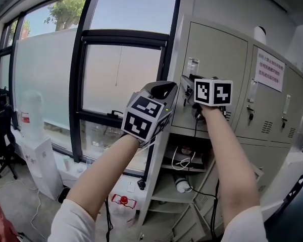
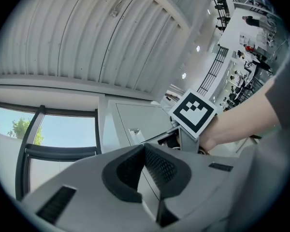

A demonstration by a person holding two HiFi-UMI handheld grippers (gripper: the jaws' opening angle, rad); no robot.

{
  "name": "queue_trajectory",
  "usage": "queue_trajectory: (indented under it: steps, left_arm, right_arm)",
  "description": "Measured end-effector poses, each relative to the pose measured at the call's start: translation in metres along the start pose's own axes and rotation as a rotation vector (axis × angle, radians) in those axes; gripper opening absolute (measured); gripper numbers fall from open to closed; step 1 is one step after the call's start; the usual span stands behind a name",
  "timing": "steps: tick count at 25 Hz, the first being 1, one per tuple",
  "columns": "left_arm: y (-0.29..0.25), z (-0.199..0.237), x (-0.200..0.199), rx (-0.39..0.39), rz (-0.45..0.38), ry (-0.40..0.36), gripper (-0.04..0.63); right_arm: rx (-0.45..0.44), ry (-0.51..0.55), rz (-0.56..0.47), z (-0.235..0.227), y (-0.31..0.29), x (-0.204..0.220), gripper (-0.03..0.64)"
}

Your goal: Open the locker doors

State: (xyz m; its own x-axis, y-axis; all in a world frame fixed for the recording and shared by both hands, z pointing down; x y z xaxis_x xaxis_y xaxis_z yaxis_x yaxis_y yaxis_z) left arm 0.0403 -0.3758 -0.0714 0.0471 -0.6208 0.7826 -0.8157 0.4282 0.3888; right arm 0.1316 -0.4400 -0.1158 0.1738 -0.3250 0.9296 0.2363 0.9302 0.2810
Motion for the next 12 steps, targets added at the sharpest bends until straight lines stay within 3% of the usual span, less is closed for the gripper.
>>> queue_trajectory:
  steps: [9,12]
  left_arm:
    - [0.015,0.012,0.004,-0.032,0.010,0.024,0.005]
    - [0.014,0.011,0.004,-0.030,0.006,0.034,0.005]
  right_arm:
    - [-0.054,-0.091,0.007,0.002,0.005,-0.005,0.150]
    - [-0.057,-0.073,0.006,0.006,0.012,-0.009,0.150]
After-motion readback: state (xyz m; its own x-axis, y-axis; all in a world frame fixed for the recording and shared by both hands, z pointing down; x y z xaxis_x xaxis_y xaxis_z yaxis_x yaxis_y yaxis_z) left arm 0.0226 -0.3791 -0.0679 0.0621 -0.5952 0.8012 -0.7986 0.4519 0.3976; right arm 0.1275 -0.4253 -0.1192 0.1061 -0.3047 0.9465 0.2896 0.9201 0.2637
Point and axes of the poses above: the fingertips, and each gripper's own axes: y backward along the fingers, z to its left, x out of its underside, the point moved 3 cm from there along y, backward along the fingers, and after that the axes turned 8 degrees about x, right-handed, at the moved point
